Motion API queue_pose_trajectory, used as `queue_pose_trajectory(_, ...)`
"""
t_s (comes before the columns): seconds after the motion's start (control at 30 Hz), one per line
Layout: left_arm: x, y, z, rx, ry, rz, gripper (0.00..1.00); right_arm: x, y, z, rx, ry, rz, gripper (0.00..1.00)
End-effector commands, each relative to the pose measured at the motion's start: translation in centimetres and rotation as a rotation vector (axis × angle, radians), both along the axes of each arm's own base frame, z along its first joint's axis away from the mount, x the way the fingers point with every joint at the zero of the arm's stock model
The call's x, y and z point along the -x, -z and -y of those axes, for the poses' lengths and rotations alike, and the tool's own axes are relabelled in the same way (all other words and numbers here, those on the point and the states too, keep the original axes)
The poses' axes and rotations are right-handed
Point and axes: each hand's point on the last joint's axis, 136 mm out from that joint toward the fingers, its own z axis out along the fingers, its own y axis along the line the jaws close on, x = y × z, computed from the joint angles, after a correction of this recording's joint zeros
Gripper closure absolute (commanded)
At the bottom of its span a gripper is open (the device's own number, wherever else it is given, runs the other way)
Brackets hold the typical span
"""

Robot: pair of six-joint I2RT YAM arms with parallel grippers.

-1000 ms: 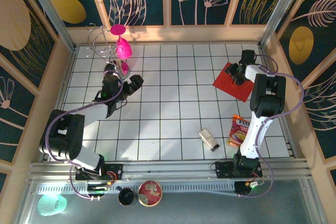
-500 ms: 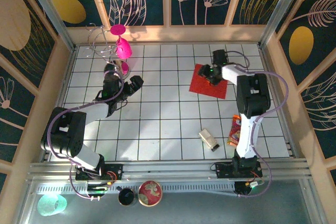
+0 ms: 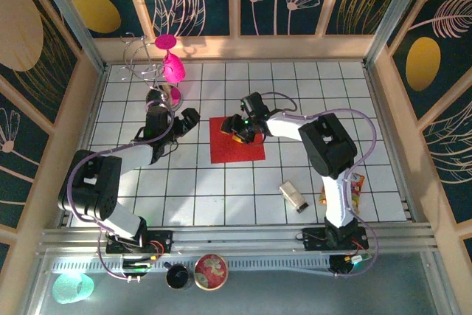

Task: Fold a paper plane with a square sheet of paper (pick it up from the middle)
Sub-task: Move the square sheet of paper to the center of the table, then first fold in half a square sheet of paper at the center of the table.

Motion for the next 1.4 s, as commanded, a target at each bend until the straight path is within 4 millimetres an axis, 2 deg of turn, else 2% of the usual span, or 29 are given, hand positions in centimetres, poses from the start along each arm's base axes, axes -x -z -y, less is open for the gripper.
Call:
queue_pose_trajectory(0.0,-0.2,-1.8,0.0,0.003,-0.005,0.033,0.02,-2.1,-5.5,1.8,-0.08,0.091,0.073,0.44)
queue_pose_trajectory(0.03,0.0,-1.9,0.3,0.016,0.007,0.031,0.04,-2.4,-6.1,2.4,-0.064,0.091,0.103,0.44)
queue_pose_trajectory(0.07,0.1,-2.0,0.6,0.028,0.02,0.029,0.06,-2.7,-5.9,3.4,-0.033,0.096,0.112,0.44)
queue_pose_trajectory(0.13,0.5,-2.1,1.4,0.056,0.051,0.016,0.1,-3.5,-4.1,5.8,0.052,0.098,0.094,0.49)
queue_pose_trajectory(0.23,1.0,-1.7,2.5,0.058,0.084,-0.016,0.13,-3.6,-1.2,7.6,0.16,0.055,0.053,0.57)
queue_pose_trajectory(0.3,1.2,-1.5,3.5,0.04,0.108,-0.035,0.16,-3.8,0.0,8.2,0.217,0.033,0.038,0.63)
queue_pose_trajectory(0.47,1.8,-0.1,6.2,0.003,0.183,-0.106,0.33,-3.9,1.5,8.7,0.25,0.025,0.012,0.68)
queue_pose_trajectory(0.57,2.1,0.8,7.7,0.004,0.225,-0.142,0.48,-3.3,2.1,8.6,0.246,0.018,-0.009,0.71)
queue_pose_trajectory(0.7,2.5,2.2,9.4,0.001,0.282,-0.188,0.65,-2.5,2.1,8.8,0.236,0.02,-0.018,0.72)
queue_pose_trajectory(0.77,2.7,3.5,10.0,-0.013,0.303,-0.224,0.7,-2.5,1.7,8.7,0.225,0.02,-0.009,0.72)
queue_pose_trajectory(1.0,2.9,5.7,10.2,-0.053,0.32,-0.284,0.8,-2.9,-0.2,8.9,0.214,0.027,0.032,0.72)
queue_pose_trajectory(1.23,3.5,8.0,9.6,-0.085,0.318,-0.346,0.86,-1.3,1.3,9.8,0.256,0.019,-0.018,0.75)
queue_pose_trajectory(1.37,3.8,8.6,9.5,-0.094,0.317,-0.363,0.87,-0.3,2.2,10.1,0.272,0.015,-0.048,0.75)
